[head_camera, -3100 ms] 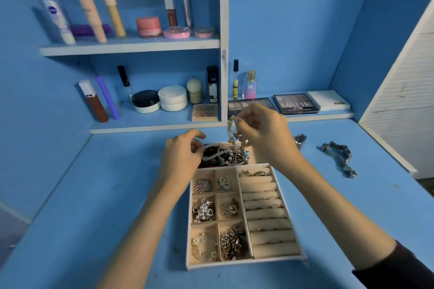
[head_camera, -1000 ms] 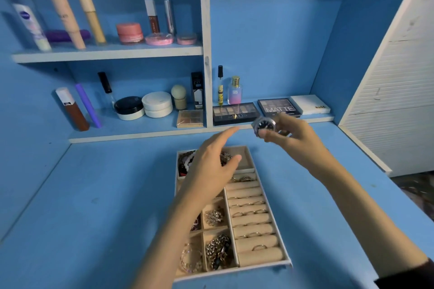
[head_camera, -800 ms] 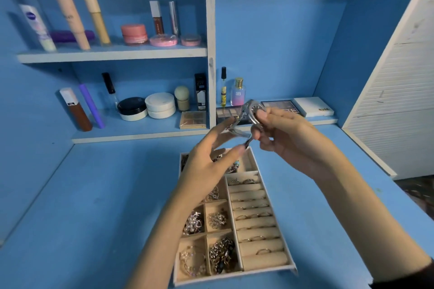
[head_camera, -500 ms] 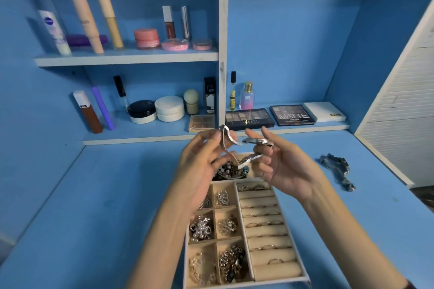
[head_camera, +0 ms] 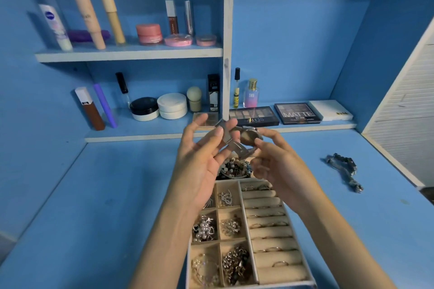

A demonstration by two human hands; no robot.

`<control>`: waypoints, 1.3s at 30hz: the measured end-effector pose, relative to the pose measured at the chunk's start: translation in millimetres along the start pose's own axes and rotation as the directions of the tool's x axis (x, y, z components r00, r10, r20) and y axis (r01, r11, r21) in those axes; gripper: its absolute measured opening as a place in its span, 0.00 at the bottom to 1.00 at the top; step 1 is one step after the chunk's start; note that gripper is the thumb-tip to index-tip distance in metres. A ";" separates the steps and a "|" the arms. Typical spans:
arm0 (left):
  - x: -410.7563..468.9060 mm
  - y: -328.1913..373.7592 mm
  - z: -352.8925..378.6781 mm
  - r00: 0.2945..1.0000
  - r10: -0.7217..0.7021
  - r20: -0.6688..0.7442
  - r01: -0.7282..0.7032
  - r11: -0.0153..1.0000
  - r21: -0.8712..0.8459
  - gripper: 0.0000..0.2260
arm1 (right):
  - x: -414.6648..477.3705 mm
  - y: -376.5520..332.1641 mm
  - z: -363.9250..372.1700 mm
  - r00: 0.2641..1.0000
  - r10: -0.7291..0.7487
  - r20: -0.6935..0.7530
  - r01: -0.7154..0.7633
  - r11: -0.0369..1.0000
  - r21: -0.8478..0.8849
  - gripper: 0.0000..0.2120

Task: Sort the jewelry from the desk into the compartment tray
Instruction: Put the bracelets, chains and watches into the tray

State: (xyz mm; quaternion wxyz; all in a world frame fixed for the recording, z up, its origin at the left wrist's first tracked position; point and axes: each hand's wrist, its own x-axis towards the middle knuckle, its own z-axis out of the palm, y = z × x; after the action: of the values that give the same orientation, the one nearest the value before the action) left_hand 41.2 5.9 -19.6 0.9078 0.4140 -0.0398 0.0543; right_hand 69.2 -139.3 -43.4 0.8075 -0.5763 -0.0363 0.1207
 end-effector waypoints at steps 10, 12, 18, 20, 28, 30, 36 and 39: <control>-1.9 4.7 3.3 0.982 0.186 -0.013 -0.184 0.980 0.078 0.21 | -12.4 4.4 17.4 0.901 -0.413 0.131 0.430 0.812 -0.395 0.13; -1.6 3.7 1.7 0.980 0.199 -0.015 -0.196 0.976 0.099 0.19 | -12.8 3.4 14.6 0.910 -0.389 0.146 0.414 0.820 -0.395 0.12; 1.3 -2.4 -3.2 0.980 0.196 -0.037 -0.180 0.951 0.253 0.17 | -13.6 -1.8 7.9 0.916 -0.354 0.187 0.395 0.877 -0.273 0.06; 1.6 -5.5 -3.7 0.986 0.167 -0.028 -0.153 0.947 0.282 0.16 | -14.0 -2.1 7.6 0.908 -0.361 0.215 0.406 0.886 -0.224 0.06; -4.6 -11.4 5.3 0.993 0.083 0.078 -0.106 0.931 0.350 0.14 | -12.1 -0.4 5.0 0.902 -0.384 0.198 0.430 0.842 -0.325 0.06; -6.2 -13.7 6.2 0.990 0.080 0.112 -0.120 0.902 0.414 0.17 | -10.6 0.9 5.3 0.890 -0.428 0.158 0.456 0.822 -0.342 0.04; -9.7 -16.1 7.9 0.987 0.090 0.135 -0.140 0.891 0.431 0.18 | -7.4 3.4 2.1 0.888 -0.457 0.056 0.432 0.785 -0.444 0.12; -10.5 -16.2 9.0 0.985 0.089 0.145 -0.144 0.893 0.427 0.19 | -8.7 1.3 2.8 0.889 -0.445 0.106 0.440 0.767 -0.468 0.08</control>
State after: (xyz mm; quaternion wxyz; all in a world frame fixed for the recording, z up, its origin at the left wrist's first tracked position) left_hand 32.7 -12.2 -27.0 0.7833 0.6057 -0.1064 0.0909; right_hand 60.0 -138.5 -42.9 0.6448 -0.7337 -0.1951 -0.0889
